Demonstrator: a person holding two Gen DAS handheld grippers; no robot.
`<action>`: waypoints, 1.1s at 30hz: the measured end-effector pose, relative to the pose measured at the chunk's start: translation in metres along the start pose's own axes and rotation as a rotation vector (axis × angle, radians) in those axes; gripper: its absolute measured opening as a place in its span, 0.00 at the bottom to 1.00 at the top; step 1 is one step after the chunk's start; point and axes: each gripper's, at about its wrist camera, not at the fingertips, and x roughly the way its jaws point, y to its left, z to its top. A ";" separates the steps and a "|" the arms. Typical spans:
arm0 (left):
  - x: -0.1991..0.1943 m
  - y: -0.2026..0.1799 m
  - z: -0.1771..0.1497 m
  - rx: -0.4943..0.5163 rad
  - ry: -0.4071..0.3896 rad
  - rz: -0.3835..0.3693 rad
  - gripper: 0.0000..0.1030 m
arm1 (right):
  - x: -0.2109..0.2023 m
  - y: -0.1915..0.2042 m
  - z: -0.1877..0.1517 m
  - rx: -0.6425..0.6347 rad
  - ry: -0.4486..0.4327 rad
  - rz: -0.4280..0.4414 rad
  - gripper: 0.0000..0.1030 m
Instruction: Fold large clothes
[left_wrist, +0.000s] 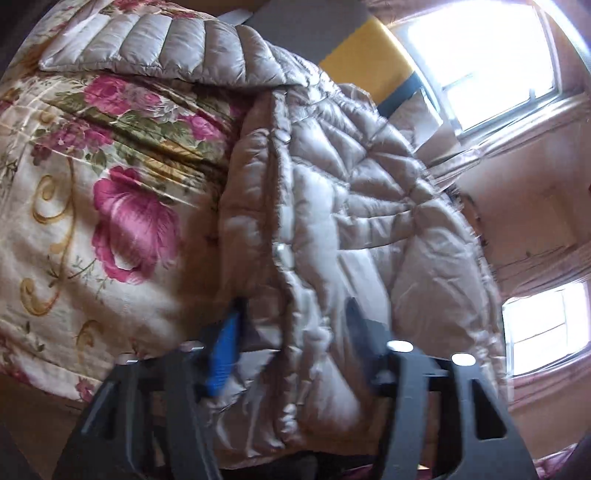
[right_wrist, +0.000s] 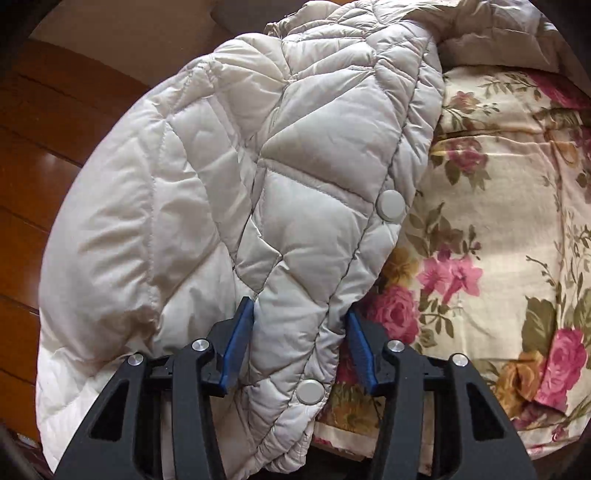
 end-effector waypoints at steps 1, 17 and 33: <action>0.003 0.001 0.000 0.002 0.001 0.014 0.23 | 0.000 0.003 0.003 -0.013 0.005 -0.019 0.28; -0.047 0.006 -0.024 0.047 -0.053 0.210 0.08 | -0.125 -0.004 0.005 -0.333 -0.130 -0.740 0.08; -0.134 0.076 0.050 -0.218 -0.453 0.485 0.87 | -0.098 0.038 -0.014 -0.468 -0.243 -0.748 0.77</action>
